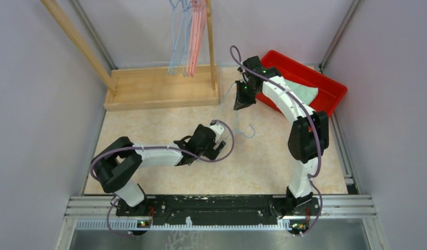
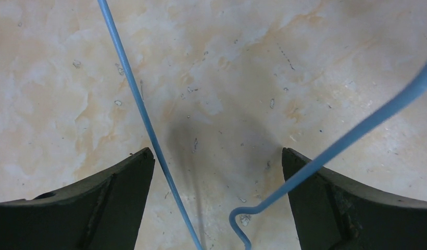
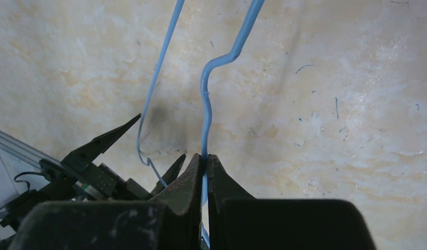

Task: Organize the hangers

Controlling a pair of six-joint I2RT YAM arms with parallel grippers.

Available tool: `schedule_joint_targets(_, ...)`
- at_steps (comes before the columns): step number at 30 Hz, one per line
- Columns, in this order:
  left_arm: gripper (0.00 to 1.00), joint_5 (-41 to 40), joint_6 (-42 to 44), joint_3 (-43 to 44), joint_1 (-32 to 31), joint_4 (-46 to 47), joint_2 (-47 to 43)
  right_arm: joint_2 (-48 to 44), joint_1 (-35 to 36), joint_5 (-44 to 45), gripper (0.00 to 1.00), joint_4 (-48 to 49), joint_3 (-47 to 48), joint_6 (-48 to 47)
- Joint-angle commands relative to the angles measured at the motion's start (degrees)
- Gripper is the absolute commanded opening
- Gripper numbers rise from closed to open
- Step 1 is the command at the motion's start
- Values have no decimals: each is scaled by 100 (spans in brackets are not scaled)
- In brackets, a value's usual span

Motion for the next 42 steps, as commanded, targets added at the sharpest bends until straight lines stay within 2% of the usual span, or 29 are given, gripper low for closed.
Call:
schedule_joint_targets(1, 94, -357, -162, 282, -45, 149, 151, -577, -41, -408, 0, -241, 446, 17)
schedule_joint_targets(9, 70, -592, -248, 299, -46, 100, 245, -863, -69, -723, 0, -568, 460, 37)
schedule_joint_targets(14, 39, -608, -281, 262, -50, 88, 293, -996, -116, -790, 0, -618, 339, 31)
schedule_joint_targets(19, 1, -630, -394, 142, -48, 52, 230, -1088, -183, -834, 0, -589, 204, 36)
schedule_joint_targets(23, 0, -538, -445, 45, -38, -122, 75, -1171, -248, -815, 2, -581, 130, 53)
schedule_joint_targets(24, 0, -504, -463, 36, -42, -218, -7, -1190, -276, -772, 20, -628, 129, 35)
schedule_joint_targets(26, 0, -486, -536, -17, -38, -434, -200, -1305, -348, -680, 42, -617, 108, -32)
schedule_joint_targets(28, 0, -546, -713, -116, -30, -647, -428, -1526, -476, -612, 57, -540, 45, -54)
schedule_joint_targets(31, 0, -608, -963, -257, -28, -1033, -835, -1772, -813, -889, 72, -286, -76, 82)
schedule_joint_targets(33, 0, -548, -1155, -301, -23, -1313, -1136, -1894, -1106, -1190, 73, 17, -281, 282)
schedule_joint_targets(37, 0, -677, -1905, 25, -20, -2547, -1594, -2015, -1511, -1490, 74, 473, -616, 612)
schedule_joint_targets(42, 0, -902, -2787, 231, -15, -3585, -2142, -2051, -1613, -1604, 74, 915, -951, 800)
